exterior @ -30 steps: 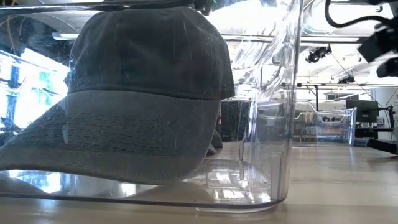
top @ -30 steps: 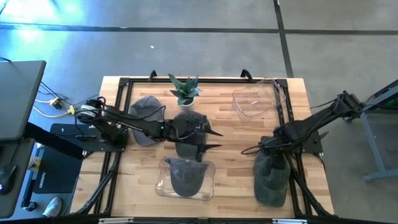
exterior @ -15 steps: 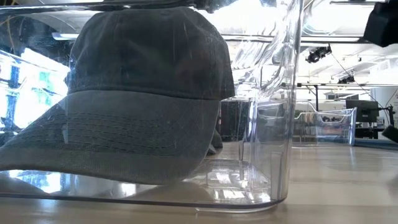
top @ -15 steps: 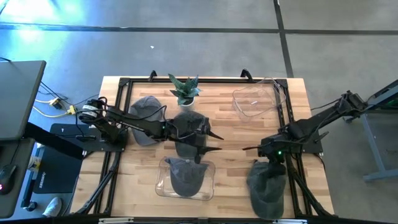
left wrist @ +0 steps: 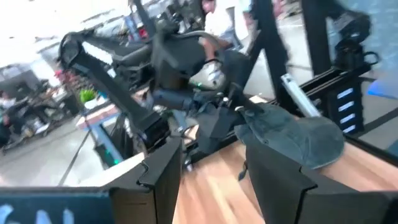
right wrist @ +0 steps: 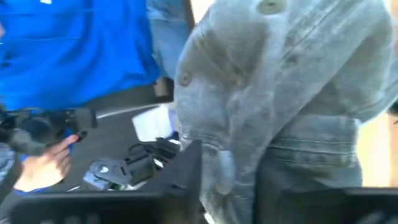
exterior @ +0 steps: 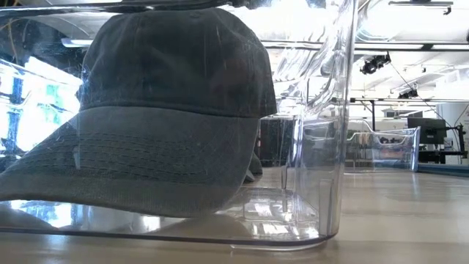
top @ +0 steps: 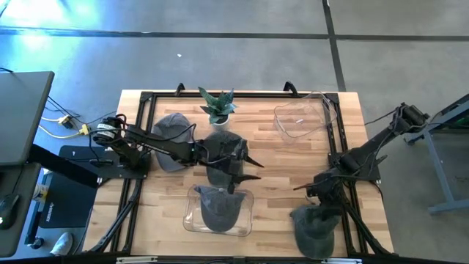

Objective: Pick & Place hat
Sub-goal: Put the right dark green cap into the top transparent bin

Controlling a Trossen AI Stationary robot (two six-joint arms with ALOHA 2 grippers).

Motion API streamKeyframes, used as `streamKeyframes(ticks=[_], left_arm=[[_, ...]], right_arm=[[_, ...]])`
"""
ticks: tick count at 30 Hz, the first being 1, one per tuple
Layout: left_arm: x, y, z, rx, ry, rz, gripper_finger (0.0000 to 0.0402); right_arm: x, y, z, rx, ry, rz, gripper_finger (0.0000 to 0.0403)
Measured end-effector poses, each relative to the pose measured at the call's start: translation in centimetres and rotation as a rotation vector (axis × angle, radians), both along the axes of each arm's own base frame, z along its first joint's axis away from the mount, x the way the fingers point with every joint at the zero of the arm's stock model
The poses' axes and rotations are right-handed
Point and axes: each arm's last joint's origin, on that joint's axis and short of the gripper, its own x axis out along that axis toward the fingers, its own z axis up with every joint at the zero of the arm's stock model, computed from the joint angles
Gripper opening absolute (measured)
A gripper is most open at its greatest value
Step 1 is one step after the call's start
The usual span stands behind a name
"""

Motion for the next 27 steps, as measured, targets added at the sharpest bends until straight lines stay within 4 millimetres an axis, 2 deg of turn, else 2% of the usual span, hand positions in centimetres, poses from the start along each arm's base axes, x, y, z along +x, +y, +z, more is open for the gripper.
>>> streamKeyframes(ticks=[2,3,6,9,13,16,19,23,27], left_arm=[[0.0,0.0,0.2,0.011,-0.020,-0.002,0.0172],[0.0,0.0,0.3,0.011,-0.033,-0.002,0.0172],[0.3,-0.1,0.4,0.002,-0.071,-0.002,0.0172],[1.3,-0.2,0.0,0.005,-0.049,-0.001,0.0172],[4.1,-0.6,-0.2,0.005,-0.034,0.004,0.0172],[6.4,-0.4,-0.7,0.019,0.062,0.036,0.0172],[8.5,0.3,0.4,0.016,0.126,0.028,0.0172],[11.0,1.6,0.8,-0.074,0.239,-0.097,0.0172],[13.1,2.7,-0.5,-0.137,0.332,-0.202,0.0172]], right_arm=[[0.2,0.1,0.5,0.028,-0.068,0.008,0.0027],[0.4,0.1,1.0,0.038,-0.110,0.009,0.0020],[0.9,-0.3,2.4,0.011,-0.218,-0.033,0.0033],[1.1,-1.1,3.7,-0.069,-0.292,-0.079,0.0045],[1.2,-2.3,5.4,-0.224,-0.309,-0.100,0.0020],[1.3,-2.9,6.1,-0.362,-0.377,-0.090,0.0021],[1.7,-2.9,6.3,-0.461,-0.459,-0.051,0.0037],[2.3,-2.8,6.0,-0.559,-0.525,0.023,0.0033],[2.6,-2.6,6.4,-0.629,-0.592,0.076,0.0020]])
